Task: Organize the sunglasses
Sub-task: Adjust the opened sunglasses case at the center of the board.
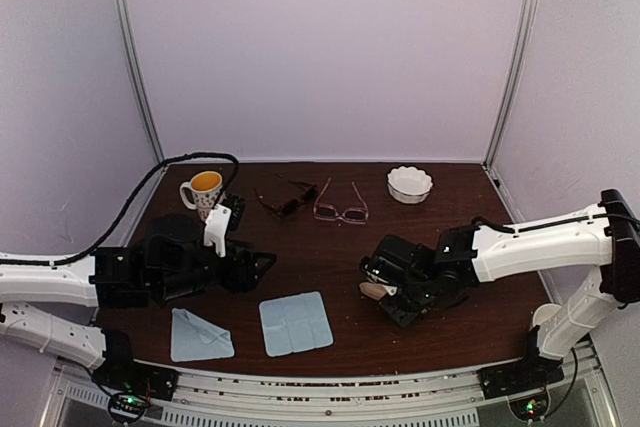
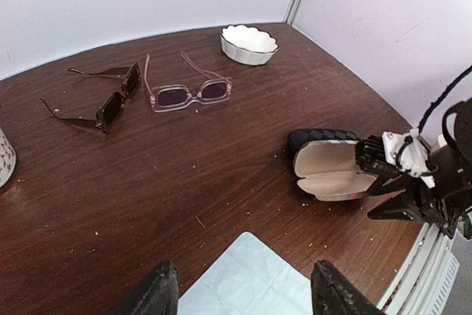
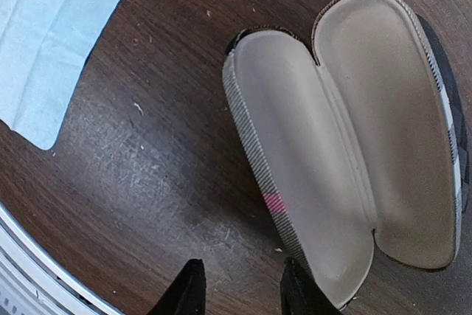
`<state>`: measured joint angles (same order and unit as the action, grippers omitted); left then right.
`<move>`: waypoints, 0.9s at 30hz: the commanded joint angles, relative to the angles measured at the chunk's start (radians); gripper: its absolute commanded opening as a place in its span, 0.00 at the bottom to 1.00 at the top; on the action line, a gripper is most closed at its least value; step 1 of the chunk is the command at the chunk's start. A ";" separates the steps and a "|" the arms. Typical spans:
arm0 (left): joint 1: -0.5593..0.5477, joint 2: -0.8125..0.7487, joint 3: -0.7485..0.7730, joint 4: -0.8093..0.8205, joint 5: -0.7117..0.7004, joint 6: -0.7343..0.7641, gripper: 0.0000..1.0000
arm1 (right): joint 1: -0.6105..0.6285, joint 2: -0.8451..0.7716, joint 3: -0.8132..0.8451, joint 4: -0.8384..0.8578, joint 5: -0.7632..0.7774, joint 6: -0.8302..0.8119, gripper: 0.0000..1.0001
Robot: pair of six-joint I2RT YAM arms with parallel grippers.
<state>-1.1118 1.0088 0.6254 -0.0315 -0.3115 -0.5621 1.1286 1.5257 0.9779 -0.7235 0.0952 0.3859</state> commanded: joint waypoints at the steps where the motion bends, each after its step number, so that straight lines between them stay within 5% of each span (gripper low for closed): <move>1: 0.006 -0.060 -0.019 -0.064 0.013 0.067 0.64 | -0.043 -0.023 -0.020 0.132 -0.064 -0.013 0.36; 18: 0.006 -0.198 0.057 -0.324 -0.018 0.099 0.64 | -0.091 0.086 -0.032 0.143 0.013 -0.050 0.22; 21: 0.006 -0.219 0.066 -0.360 -0.037 0.105 0.64 | -0.092 0.094 -0.039 0.154 0.022 -0.054 0.01; 27: 0.005 -0.224 0.069 -0.382 -0.052 0.111 0.64 | -0.093 0.134 -0.031 0.159 0.040 -0.064 0.00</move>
<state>-1.1118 0.7883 0.6636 -0.3878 -0.3401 -0.4694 1.0412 1.6268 0.9424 -0.5785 0.0914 0.3386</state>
